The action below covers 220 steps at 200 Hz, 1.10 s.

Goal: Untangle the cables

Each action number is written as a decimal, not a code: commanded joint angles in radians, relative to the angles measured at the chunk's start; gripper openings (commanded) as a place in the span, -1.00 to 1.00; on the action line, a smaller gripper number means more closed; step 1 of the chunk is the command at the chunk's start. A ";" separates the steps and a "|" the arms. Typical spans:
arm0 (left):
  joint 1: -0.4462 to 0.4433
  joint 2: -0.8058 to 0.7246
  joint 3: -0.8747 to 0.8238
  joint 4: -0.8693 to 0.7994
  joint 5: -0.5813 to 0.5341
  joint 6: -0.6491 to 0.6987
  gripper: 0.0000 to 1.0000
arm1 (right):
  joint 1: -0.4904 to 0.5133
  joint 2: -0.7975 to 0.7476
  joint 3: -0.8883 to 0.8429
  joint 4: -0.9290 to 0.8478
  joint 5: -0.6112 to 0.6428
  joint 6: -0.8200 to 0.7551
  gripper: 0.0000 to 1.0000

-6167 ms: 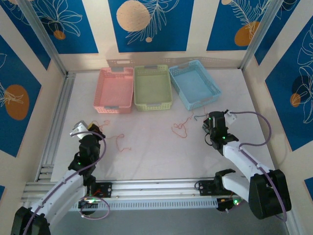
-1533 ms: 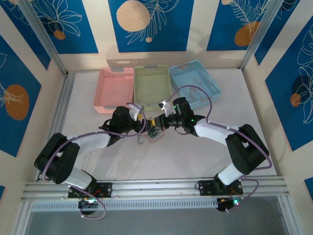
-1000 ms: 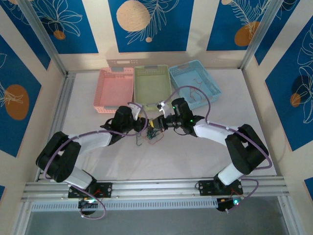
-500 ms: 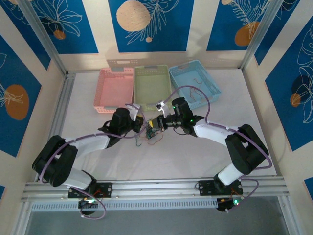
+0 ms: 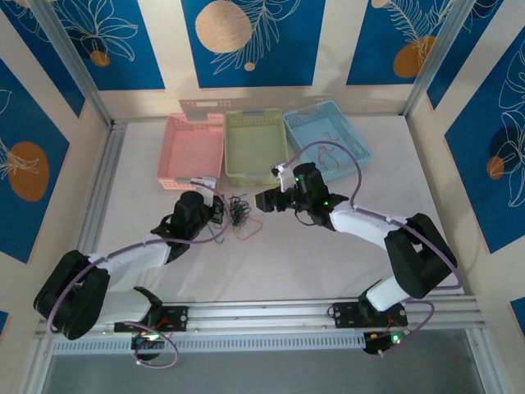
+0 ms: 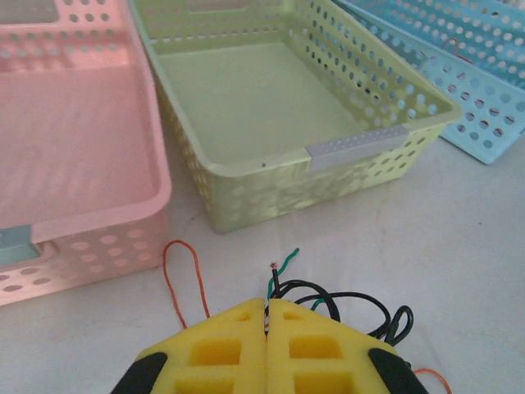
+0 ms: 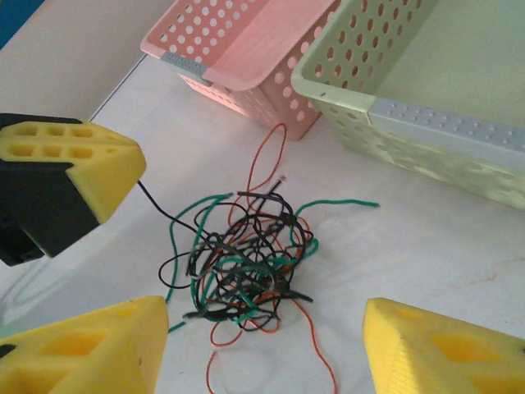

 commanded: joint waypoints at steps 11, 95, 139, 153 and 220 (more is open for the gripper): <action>0.013 -0.023 -0.019 0.056 -0.036 -0.019 -1.00 | 0.007 0.008 0.015 -0.010 -0.025 -0.010 0.24; 0.017 -0.026 -0.021 0.055 -0.037 -0.024 -1.00 | 0.086 0.184 0.204 -0.210 -0.103 -0.111 -0.02; 0.017 -0.025 -0.020 0.055 -0.031 -0.025 -1.00 | 0.091 0.232 0.250 -0.261 -0.049 -0.116 -0.02; 0.017 -0.025 -0.020 0.055 -0.031 -0.025 -1.00 | 0.092 0.249 0.268 -0.280 -0.042 -0.118 -0.05; 0.017 -0.026 -0.020 0.055 -0.029 -0.024 -1.00 | 0.094 0.289 0.311 -0.322 -0.014 -0.122 -0.08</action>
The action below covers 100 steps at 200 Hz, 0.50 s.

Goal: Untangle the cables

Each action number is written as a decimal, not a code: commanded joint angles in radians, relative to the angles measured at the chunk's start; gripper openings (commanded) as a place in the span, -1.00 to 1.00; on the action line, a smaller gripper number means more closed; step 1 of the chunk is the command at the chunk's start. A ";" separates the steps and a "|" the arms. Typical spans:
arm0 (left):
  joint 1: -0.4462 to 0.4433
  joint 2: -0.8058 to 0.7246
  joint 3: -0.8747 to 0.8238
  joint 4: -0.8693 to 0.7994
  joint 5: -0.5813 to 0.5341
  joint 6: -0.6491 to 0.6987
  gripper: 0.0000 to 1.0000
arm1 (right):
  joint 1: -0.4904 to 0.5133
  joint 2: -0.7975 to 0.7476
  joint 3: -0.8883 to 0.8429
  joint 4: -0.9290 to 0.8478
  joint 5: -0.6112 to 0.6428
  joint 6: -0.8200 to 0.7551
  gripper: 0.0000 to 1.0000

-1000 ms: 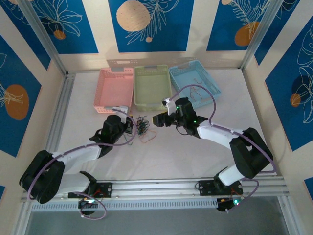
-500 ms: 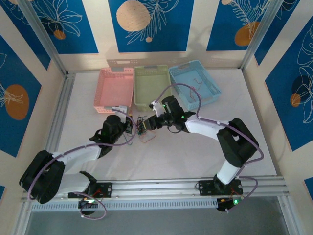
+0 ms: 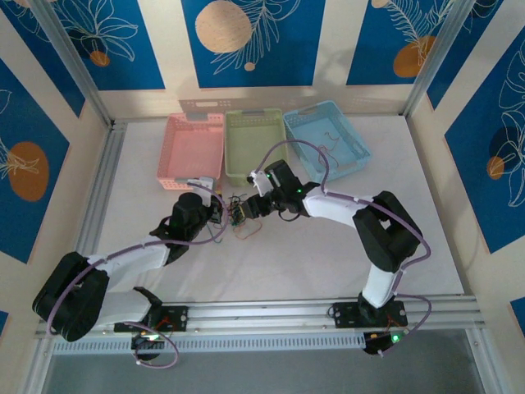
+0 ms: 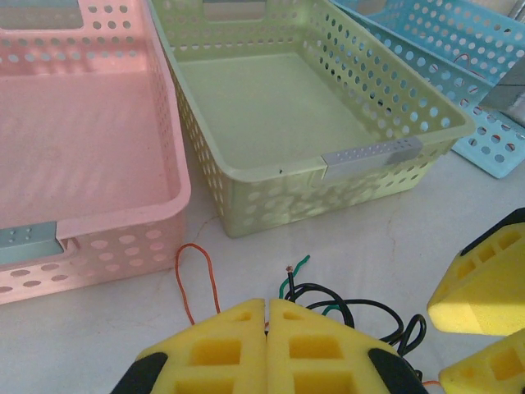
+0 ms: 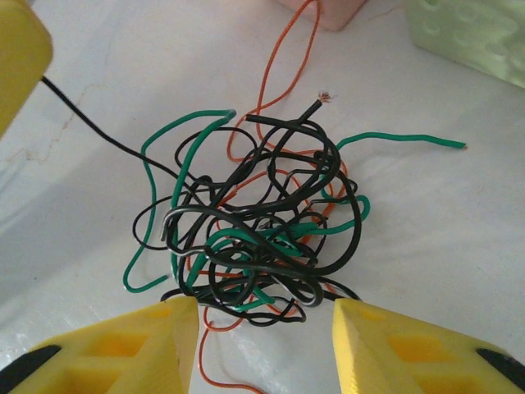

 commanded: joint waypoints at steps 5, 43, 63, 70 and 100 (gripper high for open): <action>0.010 -0.017 -0.003 0.030 -0.006 -0.008 -1.00 | 0.010 0.024 0.046 -0.041 0.001 -0.021 -0.09; 0.011 -0.016 -0.003 0.028 -0.008 -0.010 -1.00 | 0.016 0.040 0.065 -0.056 -0.005 -0.032 -0.25; 0.010 -0.015 -0.002 0.028 -0.006 -0.009 -1.00 | 0.018 0.044 0.071 -0.062 0.000 -0.034 -0.33; 0.011 -0.015 -0.002 0.028 -0.006 -0.009 -1.00 | 0.019 0.045 0.071 -0.063 0.000 -0.036 -0.36; 0.012 -0.016 -0.002 0.027 -0.006 -0.010 -1.00 | 0.021 0.044 0.072 -0.063 0.002 -0.038 -0.48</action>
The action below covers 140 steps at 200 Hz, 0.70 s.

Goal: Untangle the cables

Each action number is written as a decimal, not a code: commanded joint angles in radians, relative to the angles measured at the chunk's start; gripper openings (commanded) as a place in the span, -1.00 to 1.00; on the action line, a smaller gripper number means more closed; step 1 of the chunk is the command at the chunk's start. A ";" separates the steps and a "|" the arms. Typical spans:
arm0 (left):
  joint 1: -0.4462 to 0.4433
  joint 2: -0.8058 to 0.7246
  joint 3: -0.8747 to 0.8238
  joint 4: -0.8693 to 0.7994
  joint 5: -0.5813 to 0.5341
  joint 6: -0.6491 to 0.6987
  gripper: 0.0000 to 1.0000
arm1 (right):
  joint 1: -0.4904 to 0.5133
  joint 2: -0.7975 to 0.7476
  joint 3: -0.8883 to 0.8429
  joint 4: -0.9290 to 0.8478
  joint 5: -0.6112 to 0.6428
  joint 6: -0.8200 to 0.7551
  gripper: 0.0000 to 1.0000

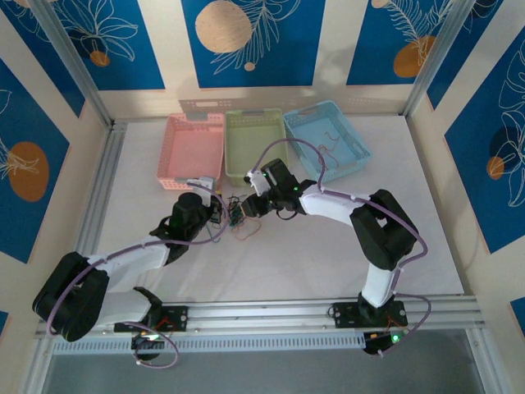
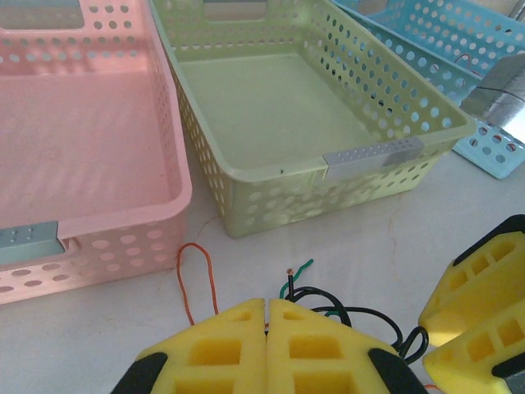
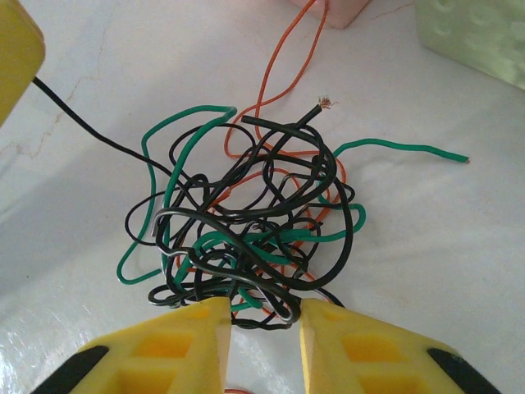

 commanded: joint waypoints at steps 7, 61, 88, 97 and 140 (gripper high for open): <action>0.009 -0.016 -0.003 0.027 -0.005 -0.009 -1.00 | 0.010 0.020 0.029 -0.021 -0.007 -0.013 -0.50; 0.009 -0.014 -0.001 0.027 -0.005 -0.009 -1.00 | 0.011 0.025 0.034 -0.024 0.002 -0.016 -0.35; 0.009 -0.015 -0.002 0.027 -0.001 -0.010 -1.00 | 0.011 0.037 0.049 -0.036 0.024 -0.016 -0.21; 0.010 -0.015 -0.001 0.027 -0.002 -0.010 -1.00 | 0.010 0.045 0.056 -0.041 0.026 -0.020 -0.21; 0.009 -0.013 -0.001 0.025 -0.001 -0.011 -1.00 | 0.015 0.056 0.069 -0.054 0.016 -0.025 -0.32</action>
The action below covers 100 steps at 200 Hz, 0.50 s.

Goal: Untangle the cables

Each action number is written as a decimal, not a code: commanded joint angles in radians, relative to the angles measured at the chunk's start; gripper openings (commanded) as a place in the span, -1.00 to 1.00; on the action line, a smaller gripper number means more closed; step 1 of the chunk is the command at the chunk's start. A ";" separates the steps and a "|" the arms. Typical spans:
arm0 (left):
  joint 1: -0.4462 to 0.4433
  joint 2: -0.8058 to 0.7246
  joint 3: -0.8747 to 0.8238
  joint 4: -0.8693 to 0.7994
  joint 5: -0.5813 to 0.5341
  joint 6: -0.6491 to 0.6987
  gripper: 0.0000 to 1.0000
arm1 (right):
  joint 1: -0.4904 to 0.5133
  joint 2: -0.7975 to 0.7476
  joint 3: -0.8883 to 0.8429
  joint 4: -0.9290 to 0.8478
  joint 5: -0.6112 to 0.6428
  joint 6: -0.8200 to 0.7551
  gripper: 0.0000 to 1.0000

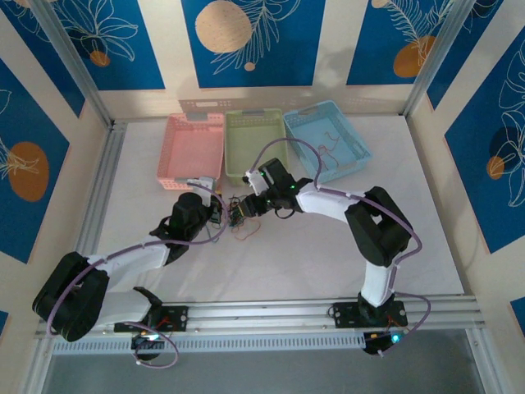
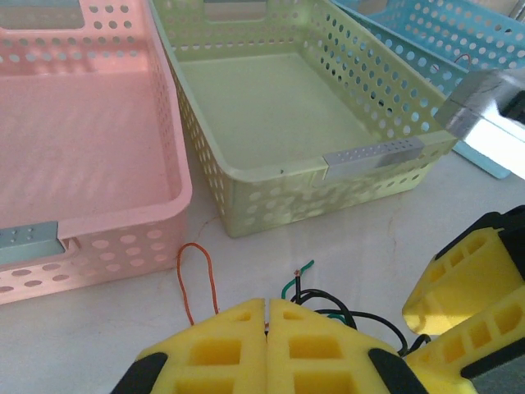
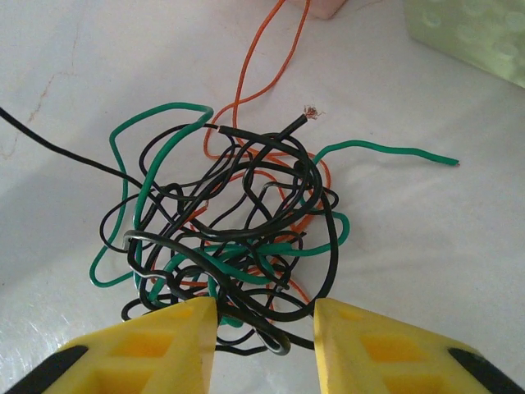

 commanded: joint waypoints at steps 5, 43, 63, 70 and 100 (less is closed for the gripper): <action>0.009 -0.012 -0.002 0.026 -0.002 -0.010 -1.00 | 0.013 0.007 0.026 -0.027 -0.004 -0.020 -0.34; 0.010 -0.013 -0.001 0.026 -0.003 -0.009 -1.00 | 0.017 0.005 0.024 -0.025 -0.008 -0.026 -0.54; 0.010 -0.016 -0.001 0.025 -0.007 -0.009 -1.00 | 0.019 -0.004 0.016 -0.018 0.001 -0.026 -0.69; 0.010 -0.016 -0.003 0.025 -0.007 -0.009 -1.00 | 0.018 -0.009 0.011 -0.013 0.002 -0.026 -0.73; 0.010 -0.017 -0.003 0.024 -0.011 -0.010 -1.00 | 0.018 -0.018 0.002 -0.007 0.008 -0.026 -0.86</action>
